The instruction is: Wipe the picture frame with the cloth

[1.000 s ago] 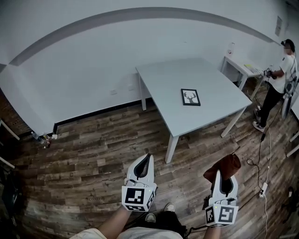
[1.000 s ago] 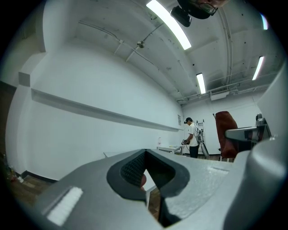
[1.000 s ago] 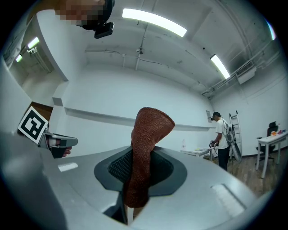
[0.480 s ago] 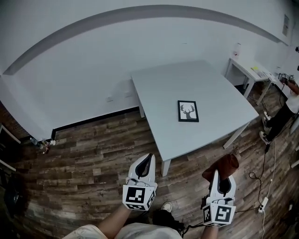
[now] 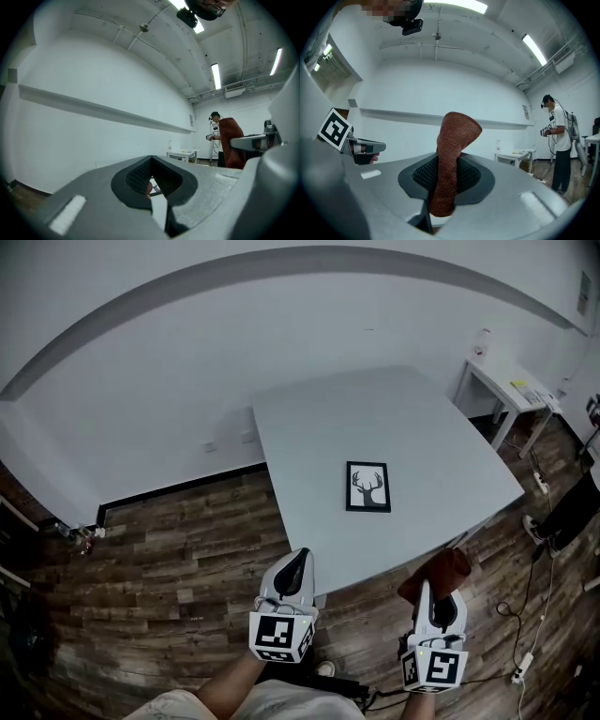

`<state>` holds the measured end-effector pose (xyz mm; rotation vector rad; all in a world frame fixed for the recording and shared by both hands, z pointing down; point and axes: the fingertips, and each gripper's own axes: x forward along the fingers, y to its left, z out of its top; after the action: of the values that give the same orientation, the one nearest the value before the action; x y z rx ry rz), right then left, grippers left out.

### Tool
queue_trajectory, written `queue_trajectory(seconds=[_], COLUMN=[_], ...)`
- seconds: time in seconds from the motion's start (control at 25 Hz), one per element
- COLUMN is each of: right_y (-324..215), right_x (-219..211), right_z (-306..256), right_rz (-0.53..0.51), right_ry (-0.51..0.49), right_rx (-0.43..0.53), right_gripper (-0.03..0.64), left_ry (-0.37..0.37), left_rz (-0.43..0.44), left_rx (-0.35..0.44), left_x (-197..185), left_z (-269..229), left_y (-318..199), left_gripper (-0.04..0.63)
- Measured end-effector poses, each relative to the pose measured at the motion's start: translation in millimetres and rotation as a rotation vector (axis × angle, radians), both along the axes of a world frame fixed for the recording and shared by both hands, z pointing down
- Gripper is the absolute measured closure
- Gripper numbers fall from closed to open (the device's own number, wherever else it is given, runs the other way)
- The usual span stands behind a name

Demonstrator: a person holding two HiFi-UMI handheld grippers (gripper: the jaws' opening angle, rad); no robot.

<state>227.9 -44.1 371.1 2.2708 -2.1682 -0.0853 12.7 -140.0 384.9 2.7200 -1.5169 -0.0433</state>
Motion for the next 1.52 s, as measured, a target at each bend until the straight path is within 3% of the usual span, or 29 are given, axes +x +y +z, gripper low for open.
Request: queue_trajectory(seconds=[0.52,0.96,1.04,1.28,1.52], right_y=[-139.3,-210.5,-226.9,-304.9,-380.1], right_x=[10.9,16.4,15.7,25.1,40.4], right_z=[6.8,29.1,45.3,129.0,231.7], right_rz=[0.044,-0.017,-0.054,-0.119,-0.19], right_ry=[0.015,0.016,0.01,0.053,-0.09], right_rx=[-0.037,-0.12,-0.2,-0.573,-1.01], right_gripper=[0.511,0.511,0.511,0.511,0.511], left_ry=[0.024,0.006,0.007,0.012,0.022], left_rz=[0.042,-0.002,-0.013,-0.029,-0.028], left_rx=[0.015,-0.024,-0.03,-0.053,-0.082], left_x=[18.0,25.7,25.5,26.4,28.9], left_z=[-1.3,16.2,19.6,25.3,34.3], left_y=[-147.3,-202.8,-208.5,-221.5,-229.1], left_gripper=[0.594,0.594,0.594,0.594,0.594])
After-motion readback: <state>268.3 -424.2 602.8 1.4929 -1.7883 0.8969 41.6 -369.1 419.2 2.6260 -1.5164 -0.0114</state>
